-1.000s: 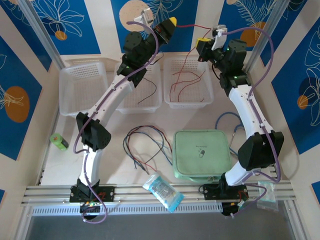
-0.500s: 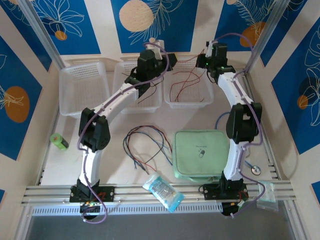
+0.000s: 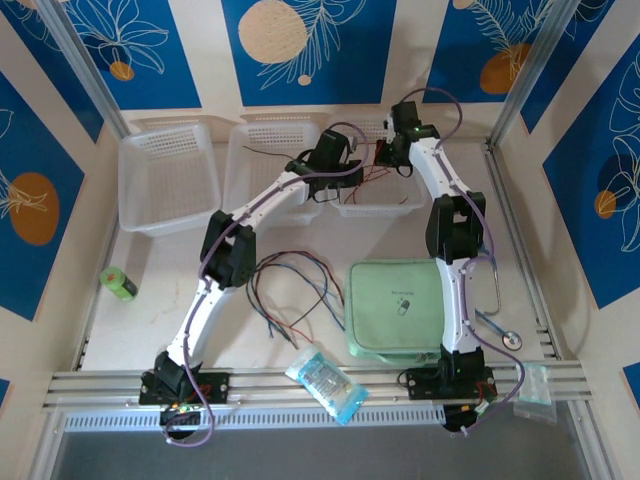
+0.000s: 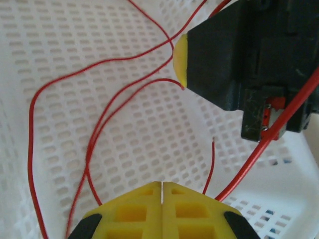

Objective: Untangle the cables

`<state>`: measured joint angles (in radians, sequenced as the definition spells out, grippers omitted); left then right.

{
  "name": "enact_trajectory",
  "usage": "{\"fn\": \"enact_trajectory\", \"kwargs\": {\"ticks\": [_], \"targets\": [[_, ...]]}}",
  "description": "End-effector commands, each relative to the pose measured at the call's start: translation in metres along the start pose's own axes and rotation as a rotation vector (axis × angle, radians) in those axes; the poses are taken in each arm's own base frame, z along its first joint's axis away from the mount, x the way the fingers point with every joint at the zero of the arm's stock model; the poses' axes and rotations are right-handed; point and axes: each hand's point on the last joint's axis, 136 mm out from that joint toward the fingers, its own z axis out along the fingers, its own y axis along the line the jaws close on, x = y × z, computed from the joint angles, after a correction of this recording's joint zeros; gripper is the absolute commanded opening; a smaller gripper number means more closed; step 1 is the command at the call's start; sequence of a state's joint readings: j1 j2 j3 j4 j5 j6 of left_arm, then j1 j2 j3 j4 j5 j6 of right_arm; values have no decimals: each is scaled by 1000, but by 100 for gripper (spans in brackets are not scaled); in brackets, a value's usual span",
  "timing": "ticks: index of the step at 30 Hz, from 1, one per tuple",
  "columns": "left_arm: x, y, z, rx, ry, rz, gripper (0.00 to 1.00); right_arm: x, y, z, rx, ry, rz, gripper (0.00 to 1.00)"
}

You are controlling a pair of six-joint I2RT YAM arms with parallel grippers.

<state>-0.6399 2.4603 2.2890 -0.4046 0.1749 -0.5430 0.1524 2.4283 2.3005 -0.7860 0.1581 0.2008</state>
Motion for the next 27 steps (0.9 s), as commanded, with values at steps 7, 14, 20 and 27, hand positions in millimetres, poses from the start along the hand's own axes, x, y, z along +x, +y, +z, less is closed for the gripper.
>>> {"fn": "enact_trajectory", "kwargs": {"ticks": [7,14,20,27], "targets": [[-17,-17,-23,2,-24,53,14,10,-2,-6,21,58,-32,23],[-55,-41,-71,13,-129,85,60,16,-6,-6,40,79,-67,33],[-79,-56,-119,26,-200,111,64,14,-15,-9,151,68,-145,51],[-83,-59,-155,31,-225,118,66,3,-17,-23,283,28,-273,71]]}}
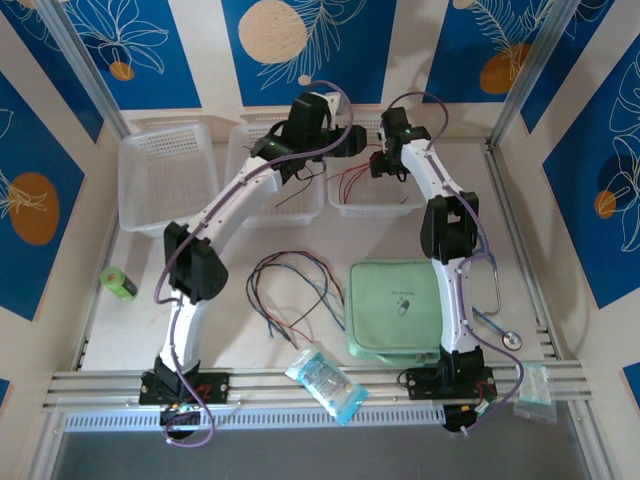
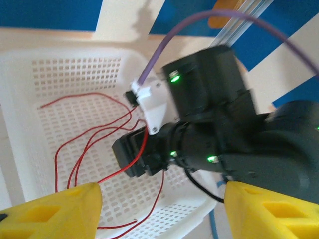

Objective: Untangle the cables

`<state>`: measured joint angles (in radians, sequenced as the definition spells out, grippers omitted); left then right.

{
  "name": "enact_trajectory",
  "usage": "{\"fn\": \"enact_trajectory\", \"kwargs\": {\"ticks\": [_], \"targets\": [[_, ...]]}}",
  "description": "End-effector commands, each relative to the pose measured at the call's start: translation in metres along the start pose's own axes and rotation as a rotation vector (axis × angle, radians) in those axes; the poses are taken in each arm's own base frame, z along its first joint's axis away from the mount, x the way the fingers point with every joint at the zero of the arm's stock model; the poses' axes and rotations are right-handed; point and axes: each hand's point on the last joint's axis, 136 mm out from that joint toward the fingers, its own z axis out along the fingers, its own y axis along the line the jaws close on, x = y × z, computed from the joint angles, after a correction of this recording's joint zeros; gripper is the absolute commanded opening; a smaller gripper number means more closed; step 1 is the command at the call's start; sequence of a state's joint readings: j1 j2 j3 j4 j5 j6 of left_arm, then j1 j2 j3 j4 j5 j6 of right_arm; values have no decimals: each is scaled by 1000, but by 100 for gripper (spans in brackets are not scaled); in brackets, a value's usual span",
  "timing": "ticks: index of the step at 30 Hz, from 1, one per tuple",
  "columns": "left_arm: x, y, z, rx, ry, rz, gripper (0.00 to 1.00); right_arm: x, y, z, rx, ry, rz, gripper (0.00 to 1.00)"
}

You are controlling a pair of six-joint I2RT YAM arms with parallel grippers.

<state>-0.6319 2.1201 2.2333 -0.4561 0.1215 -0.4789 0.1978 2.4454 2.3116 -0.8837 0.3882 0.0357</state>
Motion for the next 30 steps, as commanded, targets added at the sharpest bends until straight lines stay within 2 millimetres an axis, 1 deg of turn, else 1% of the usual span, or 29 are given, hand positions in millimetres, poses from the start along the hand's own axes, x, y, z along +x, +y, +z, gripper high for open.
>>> {"fn": "enact_trajectory", "kwargs": {"ticks": [1,3,6,8,10,12,15,18,20,22,25,26,30], "targets": [[0,9,-13,-21,8,19,66,-16,-10,-28,93,-54,-80,74],[1,10,-21,-24,13,20,67,-15,-13,-31,135,-54,-131,81],[1,12,-33,-27,17,19,68,-18,-19,-40,200,-66,-202,86],[2,14,-40,-29,15,16,68,-25,-24,-48,252,-85,-256,87],[3,16,-46,-31,12,13,68,-31,-33,-57,315,-107,-312,90],[3,18,-50,-34,10,10,69,-35,-46,-62,365,-113,-338,93],[4,19,-55,-32,11,8,69,-30,-57,-66,366,-97,-362,94],[4,22,-59,-33,12,7,69,-14,-64,-62,344,-53,-409,94],[6,22,-60,-32,18,4,69,-5,-76,-62,341,-26,-388,95],[6,23,-62,-31,22,5,70,1,-84,-67,314,-16,-334,96],[7,24,-63,-31,20,0,70,-1,-94,-79,321,-30,-289,96],[7,24,-63,-28,20,-3,70,-4,-92,-87,301,-46,-255,96],[9,23,-66,-16,29,-17,70,-9,-70,-126,140,-87,-114,96]]}}
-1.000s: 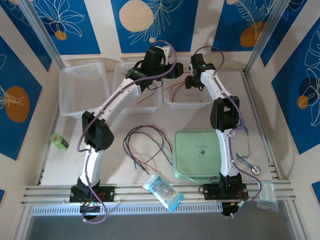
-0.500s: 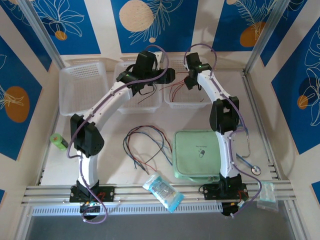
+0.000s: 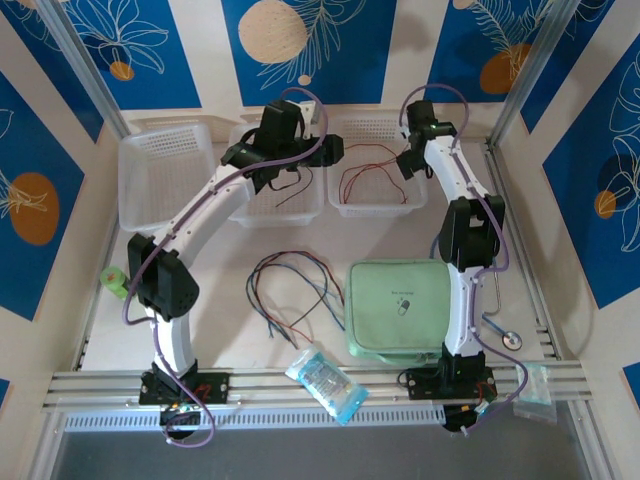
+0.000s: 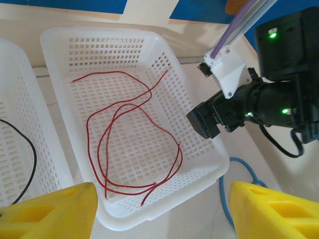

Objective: Untangle the cables

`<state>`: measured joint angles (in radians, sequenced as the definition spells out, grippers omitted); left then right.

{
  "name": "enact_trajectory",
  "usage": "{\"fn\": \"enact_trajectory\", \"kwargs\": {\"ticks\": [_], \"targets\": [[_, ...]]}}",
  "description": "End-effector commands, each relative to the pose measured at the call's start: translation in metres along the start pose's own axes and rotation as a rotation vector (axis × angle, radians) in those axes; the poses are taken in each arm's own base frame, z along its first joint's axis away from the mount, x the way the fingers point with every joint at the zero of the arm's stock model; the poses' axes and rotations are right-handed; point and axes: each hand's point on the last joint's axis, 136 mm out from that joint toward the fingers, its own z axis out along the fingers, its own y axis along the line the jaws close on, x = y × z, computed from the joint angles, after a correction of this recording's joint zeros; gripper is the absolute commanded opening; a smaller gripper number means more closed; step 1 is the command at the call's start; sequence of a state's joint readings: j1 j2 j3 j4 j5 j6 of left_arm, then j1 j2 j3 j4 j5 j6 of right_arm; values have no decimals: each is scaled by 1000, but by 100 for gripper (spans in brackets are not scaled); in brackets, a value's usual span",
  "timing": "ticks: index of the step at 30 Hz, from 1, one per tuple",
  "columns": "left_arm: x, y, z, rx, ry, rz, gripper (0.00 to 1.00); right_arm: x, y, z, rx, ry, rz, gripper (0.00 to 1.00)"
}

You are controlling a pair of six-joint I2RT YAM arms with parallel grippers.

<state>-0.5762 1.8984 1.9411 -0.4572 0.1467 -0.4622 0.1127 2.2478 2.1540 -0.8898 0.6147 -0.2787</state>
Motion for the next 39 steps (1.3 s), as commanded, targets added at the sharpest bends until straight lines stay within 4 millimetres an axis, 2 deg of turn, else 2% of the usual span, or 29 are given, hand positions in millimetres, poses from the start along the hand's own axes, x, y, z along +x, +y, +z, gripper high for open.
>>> {"fn": "enact_trajectory", "kwargs": {"ticks": [1,7,11,16,19,23,30,35,39], "targets": [[-8,-5,-17,36,-16,-2,70,-22,0,-77,-122,-113,153,96],[1,-6,-30,47,-4,-10,70,-29,4,-124,-149,-140,254,97],[17,1,-46,37,32,-22,70,-23,19,-160,-297,-146,396,97],[45,18,-75,-8,73,-21,68,-5,52,-195,-452,-171,460,95],[70,30,-92,-53,121,-11,68,11,77,-213,-499,-204,459,94],[112,52,-110,-112,208,-40,67,38,125,-237,-614,-230,396,92],[177,92,-132,-134,293,-236,65,90,225,-268,-826,-283,182,84],[204,121,-156,-192,253,-363,64,125,286,-277,-913,-365,-27,79],[226,141,-171,-241,237,-460,64,161,340,-282,-1018,-456,-253,77]]}}
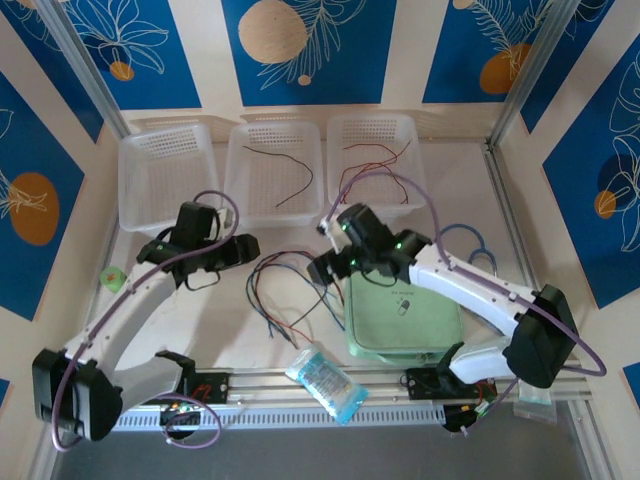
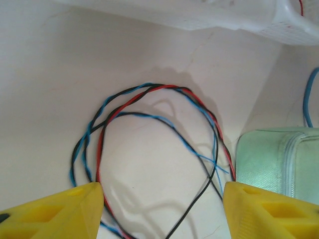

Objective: Untangle the cables

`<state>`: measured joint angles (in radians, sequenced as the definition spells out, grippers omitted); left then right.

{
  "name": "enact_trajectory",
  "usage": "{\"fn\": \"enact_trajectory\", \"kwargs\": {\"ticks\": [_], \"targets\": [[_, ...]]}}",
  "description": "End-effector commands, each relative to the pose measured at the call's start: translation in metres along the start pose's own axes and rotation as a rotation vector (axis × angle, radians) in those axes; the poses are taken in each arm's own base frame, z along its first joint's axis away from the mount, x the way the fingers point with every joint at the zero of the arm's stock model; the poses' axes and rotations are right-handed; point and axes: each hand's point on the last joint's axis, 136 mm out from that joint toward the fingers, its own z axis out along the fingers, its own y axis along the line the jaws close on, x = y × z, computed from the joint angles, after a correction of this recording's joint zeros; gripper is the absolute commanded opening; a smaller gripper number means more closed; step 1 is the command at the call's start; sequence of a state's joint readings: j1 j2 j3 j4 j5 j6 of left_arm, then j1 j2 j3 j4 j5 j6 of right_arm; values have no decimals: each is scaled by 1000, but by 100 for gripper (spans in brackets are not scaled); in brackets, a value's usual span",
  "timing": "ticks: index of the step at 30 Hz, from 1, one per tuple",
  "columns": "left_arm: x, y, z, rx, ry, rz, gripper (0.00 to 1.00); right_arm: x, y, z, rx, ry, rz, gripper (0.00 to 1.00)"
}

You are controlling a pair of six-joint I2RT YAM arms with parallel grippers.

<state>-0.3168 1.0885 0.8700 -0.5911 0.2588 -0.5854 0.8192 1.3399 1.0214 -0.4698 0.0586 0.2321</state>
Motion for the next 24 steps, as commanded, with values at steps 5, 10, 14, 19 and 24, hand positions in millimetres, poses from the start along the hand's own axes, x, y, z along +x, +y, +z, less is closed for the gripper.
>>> {"fn": "enact_trajectory", "kwargs": {"ticks": [5,10,14,19,24], "targets": [[24,30,-5,4,-5,-166,64,29,62,36,-247,-50,-332,74],[36,41,-3,7,8,-207,64,51,75,55,-318,55,-398,66],[45,45,0,10,26,-227,63,68,83,72,-344,158,-451,58],[50,49,-1,-1,26,-232,62,81,92,89,-368,224,-488,53],[55,52,-1,-5,31,-241,61,88,89,108,-350,273,-502,48]]}}
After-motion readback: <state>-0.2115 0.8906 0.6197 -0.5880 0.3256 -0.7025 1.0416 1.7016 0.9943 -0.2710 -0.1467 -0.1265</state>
